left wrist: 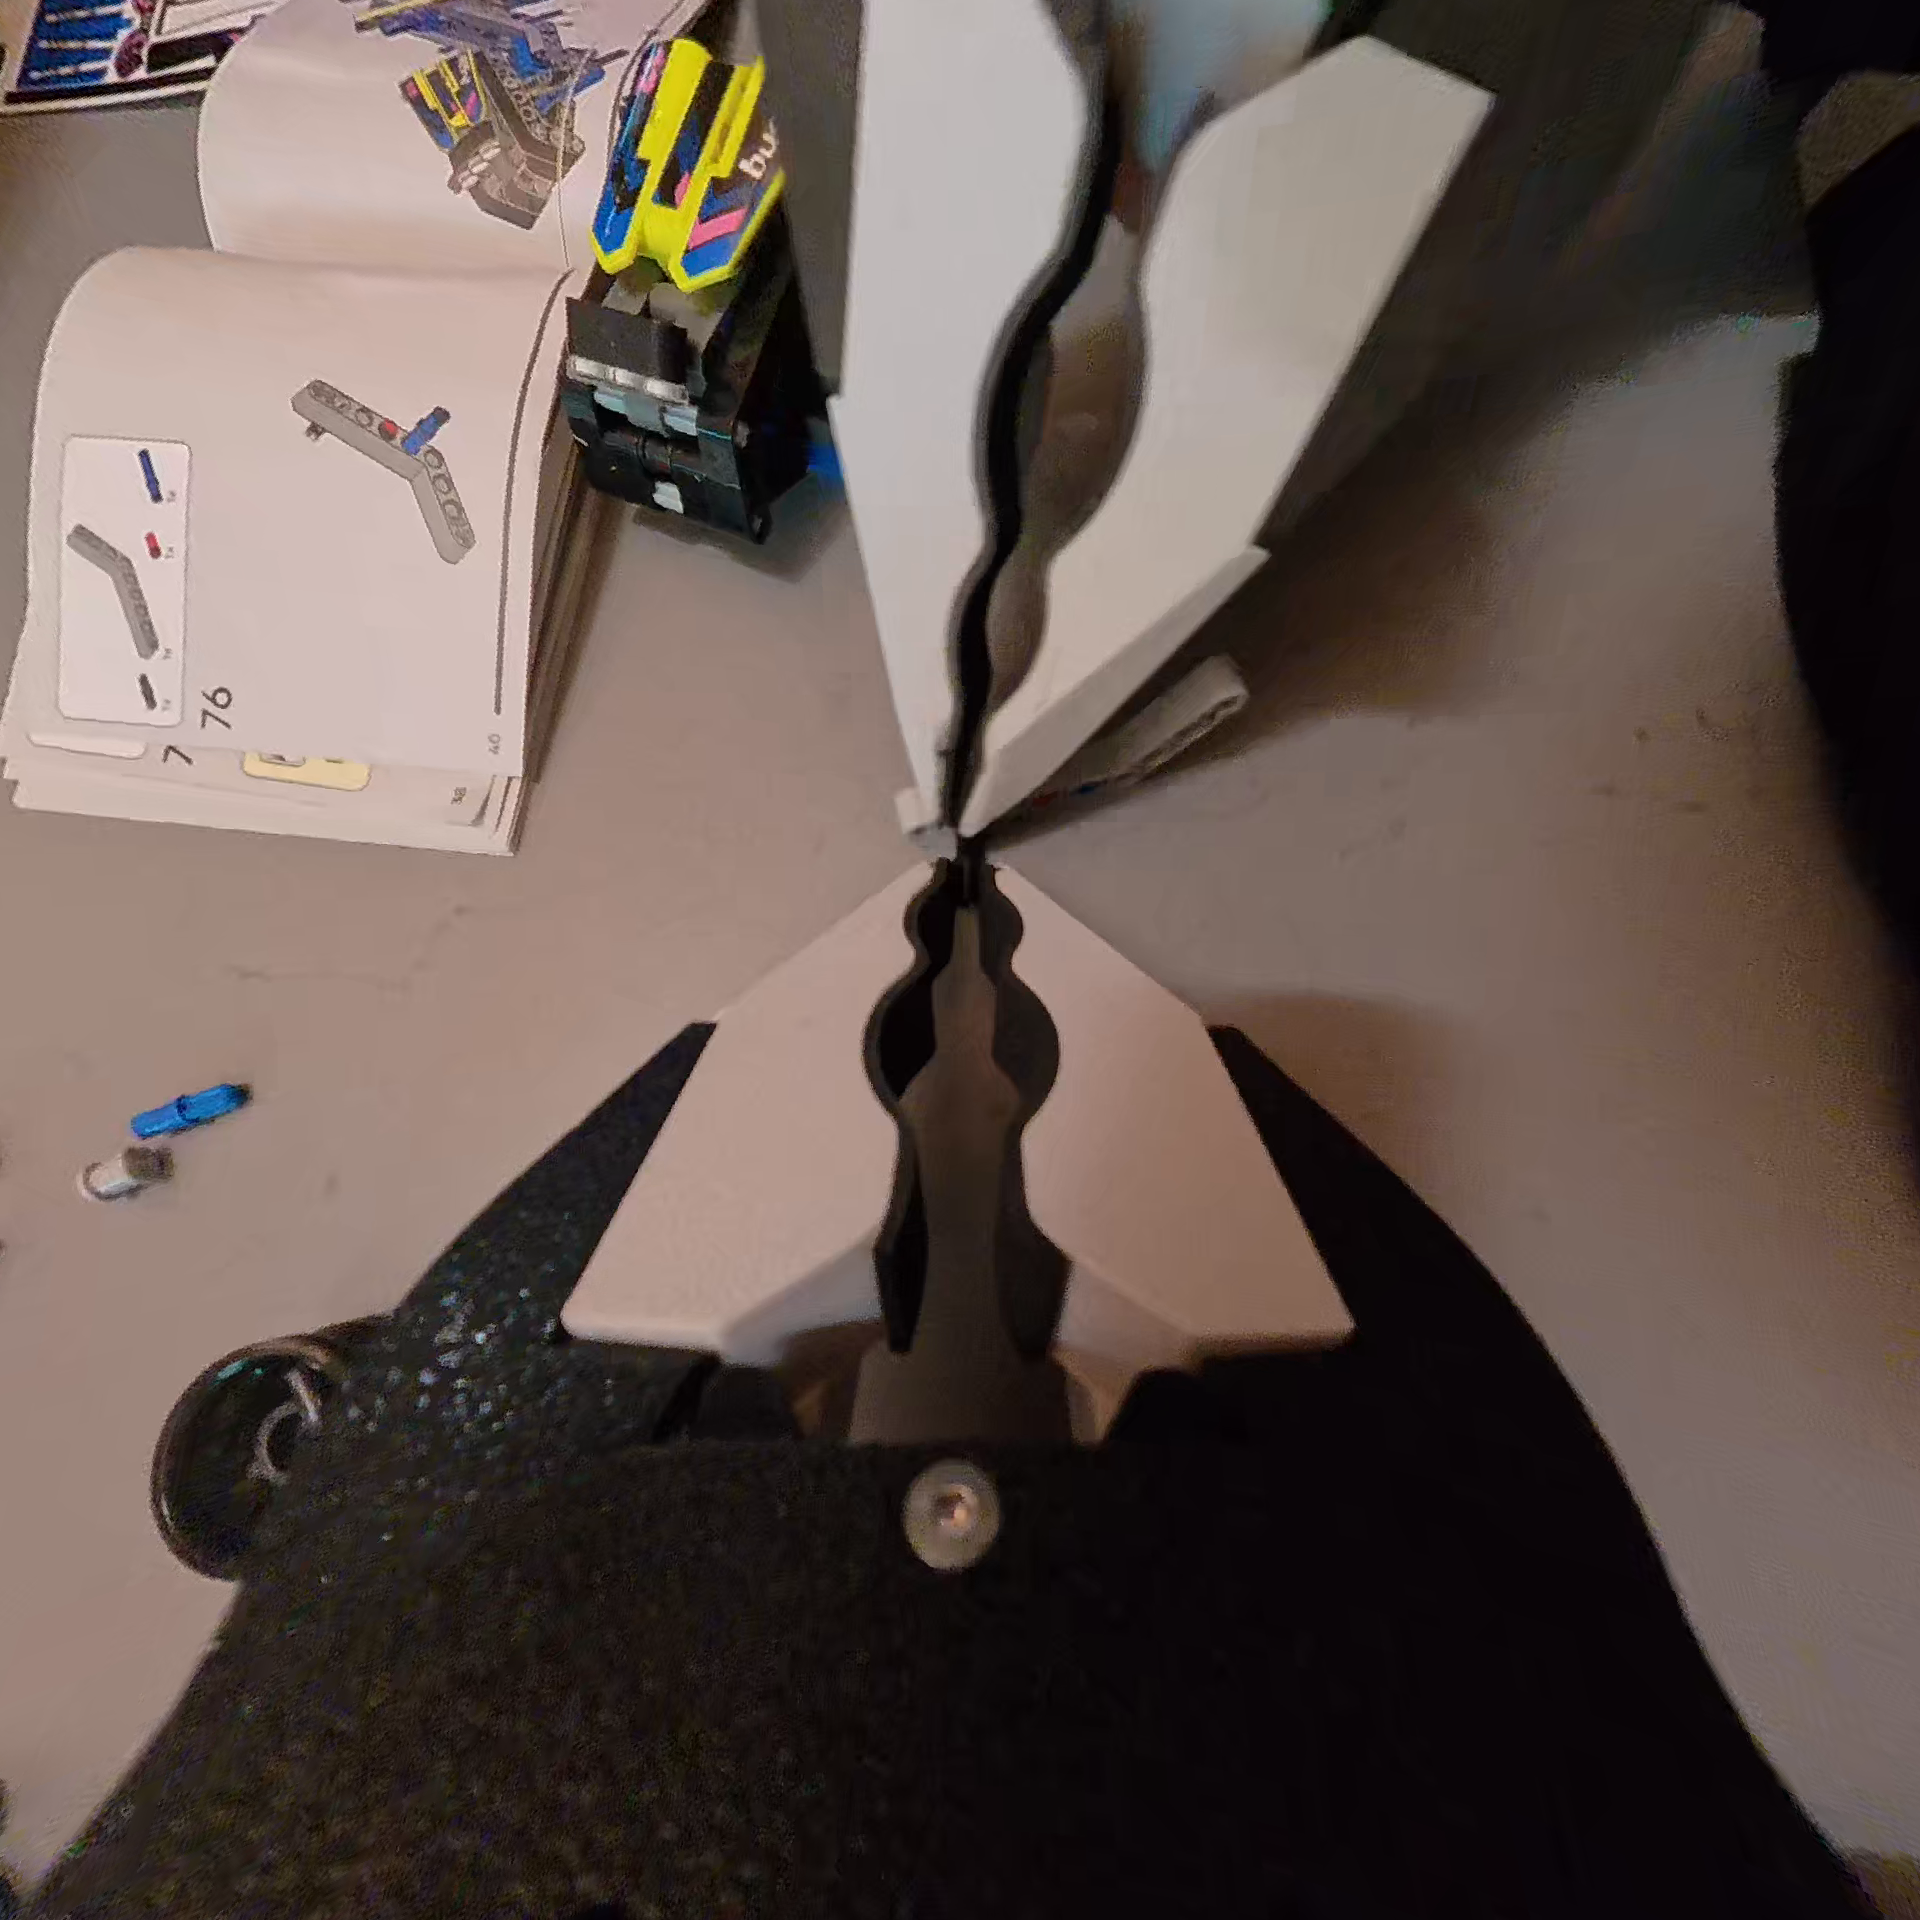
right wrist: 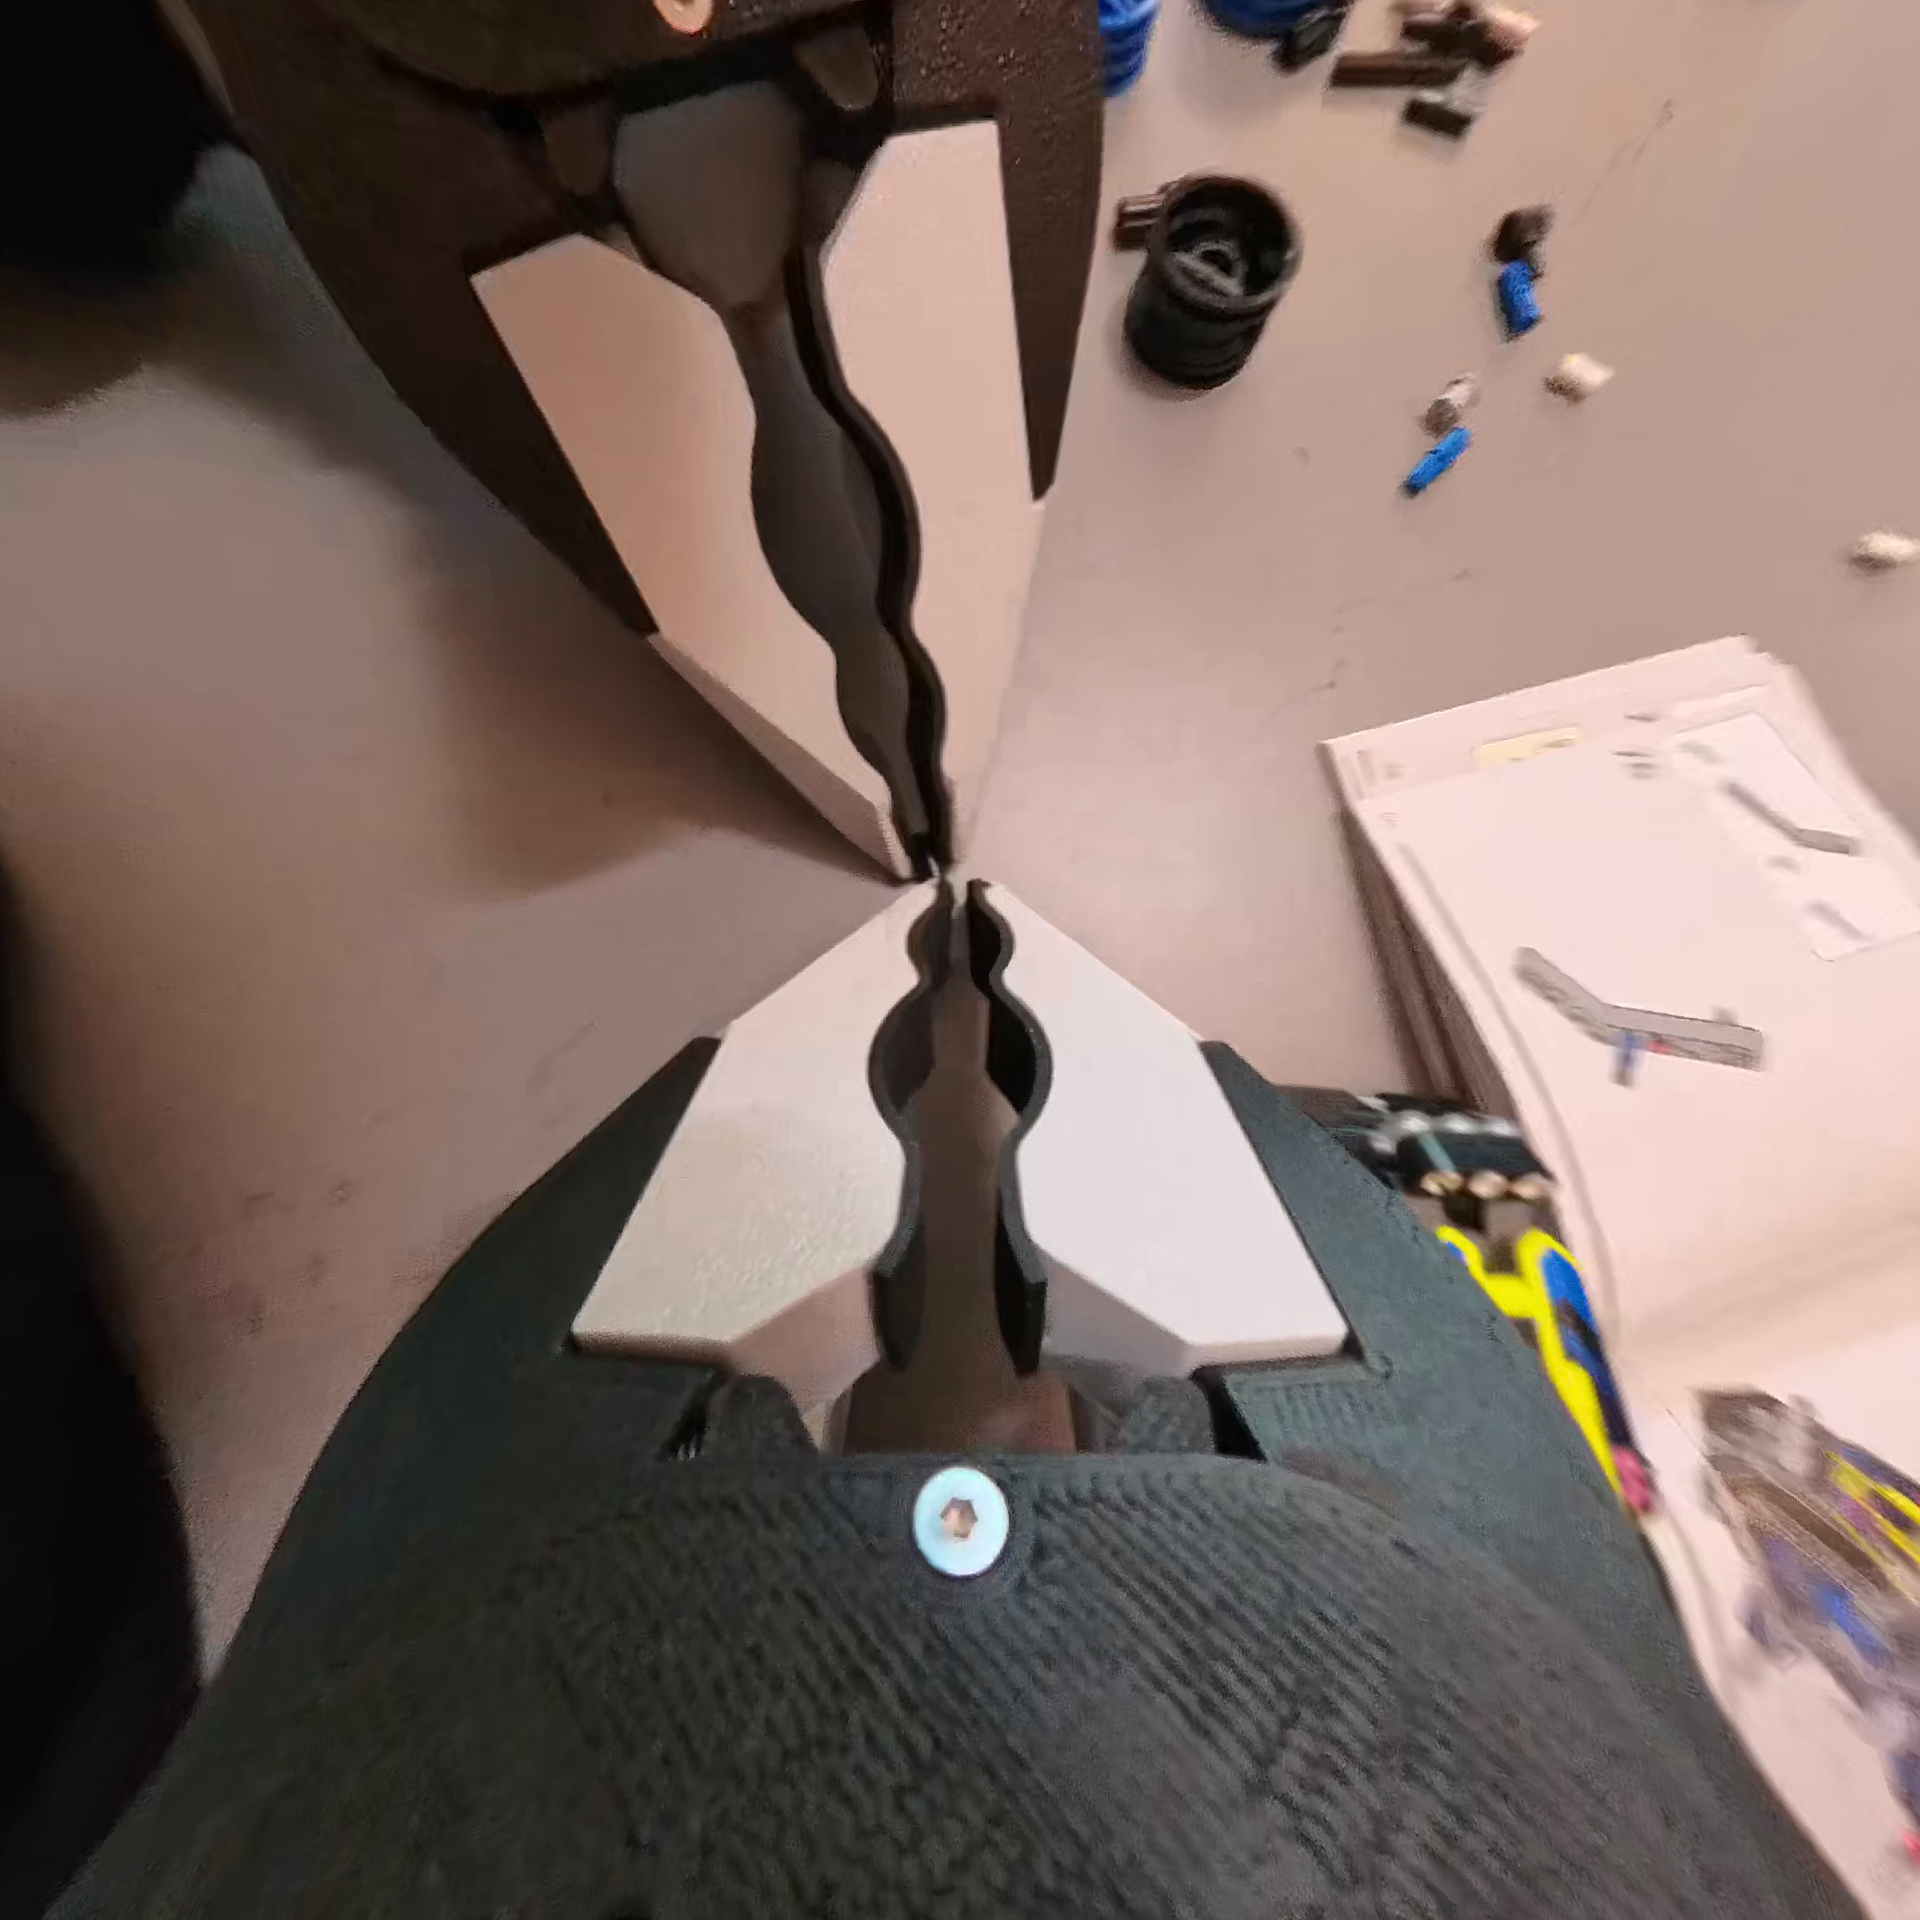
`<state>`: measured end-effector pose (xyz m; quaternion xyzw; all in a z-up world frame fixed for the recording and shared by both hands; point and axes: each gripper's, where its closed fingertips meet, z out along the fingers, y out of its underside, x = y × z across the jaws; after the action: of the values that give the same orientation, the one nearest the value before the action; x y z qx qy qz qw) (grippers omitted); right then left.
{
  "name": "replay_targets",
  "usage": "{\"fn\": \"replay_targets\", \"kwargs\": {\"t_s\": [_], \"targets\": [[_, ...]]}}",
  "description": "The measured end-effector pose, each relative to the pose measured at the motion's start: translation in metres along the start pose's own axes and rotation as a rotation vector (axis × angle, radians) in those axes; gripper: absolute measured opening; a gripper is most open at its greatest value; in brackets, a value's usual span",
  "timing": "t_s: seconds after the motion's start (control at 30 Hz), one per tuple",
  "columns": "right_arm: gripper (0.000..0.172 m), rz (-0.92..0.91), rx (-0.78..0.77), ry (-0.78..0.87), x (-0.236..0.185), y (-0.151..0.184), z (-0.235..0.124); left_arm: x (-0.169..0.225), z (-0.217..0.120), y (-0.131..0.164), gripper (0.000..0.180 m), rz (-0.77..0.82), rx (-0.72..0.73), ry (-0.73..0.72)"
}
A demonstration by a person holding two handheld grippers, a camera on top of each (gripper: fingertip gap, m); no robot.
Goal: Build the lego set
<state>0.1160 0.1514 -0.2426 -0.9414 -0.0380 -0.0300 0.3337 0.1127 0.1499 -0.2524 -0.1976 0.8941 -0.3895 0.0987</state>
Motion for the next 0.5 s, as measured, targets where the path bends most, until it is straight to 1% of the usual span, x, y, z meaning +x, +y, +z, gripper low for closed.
{"fn": "replay_targets", "kwargs": {"t_s": [0.03, 0.1, 0.13, 0.17, 0.2, 0.23, 0.27, 0.37, 0.43, 0.5], "targets": [[0.006, -0.014, 0.006, 0.068, 0.005, -0.003, -0.005, 0.0, 0.0, 0.0, 0.001, -0.003, 0.0, -0.006], [0.004, 0.019, 0.013, 0.097, 0.002, -0.005, -0.015, 0.0, 0.0, 0.0, 0.002, -0.028, -0.001, -0.016], [0.01, 0.074, -0.013, 0.076, -0.002, -0.001, -0.018, 0.0, 0.0, 0.001, 0.001, -0.047, -0.002, -0.021], [0.023, 0.133, -0.054, 0.042, -0.008, 0.006, -0.017, 0.0, 0.0, 0.001, 0.001, -0.067, -0.003, -0.027], [0.03, 0.175, -0.079, 0.013, -0.012, 0.011, -0.017, 0.0, 0.0, 0.001, 0.002, -0.089, -0.004, -0.036], [0.033, 0.201, -0.061, 0.009, -0.013, 0.01, -0.015, 0.0, 0.0, 0.0, 0.001, -0.102, -0.004, -0.047], [0.032, 0.225, -0.035, 0.012, -0.011, 0.007, -0.014, 0.001, 0.0, 0.0, 0.001, -0.106, -0.003, -0.06], [0.029, 0.271, -0.073, 0.014, -0.006, 0.012, -0.005, 0.003, 0.001, -0.001, 0.001, -0.124, -0.003, -0.079], [0.018, 0.272, -0.078, 0.001, -0.005, 0.012, 0.0, 0.002, 0.001, -0.001, 0.001, -0.135, -0.004, -0.099], [0.011, 0.267, -0.082, 0.005, -0.004, 0.012, 0.001, 0.002, 0.001, -0.001, 0.001, -0.154, -0.004, -0.121]]}}
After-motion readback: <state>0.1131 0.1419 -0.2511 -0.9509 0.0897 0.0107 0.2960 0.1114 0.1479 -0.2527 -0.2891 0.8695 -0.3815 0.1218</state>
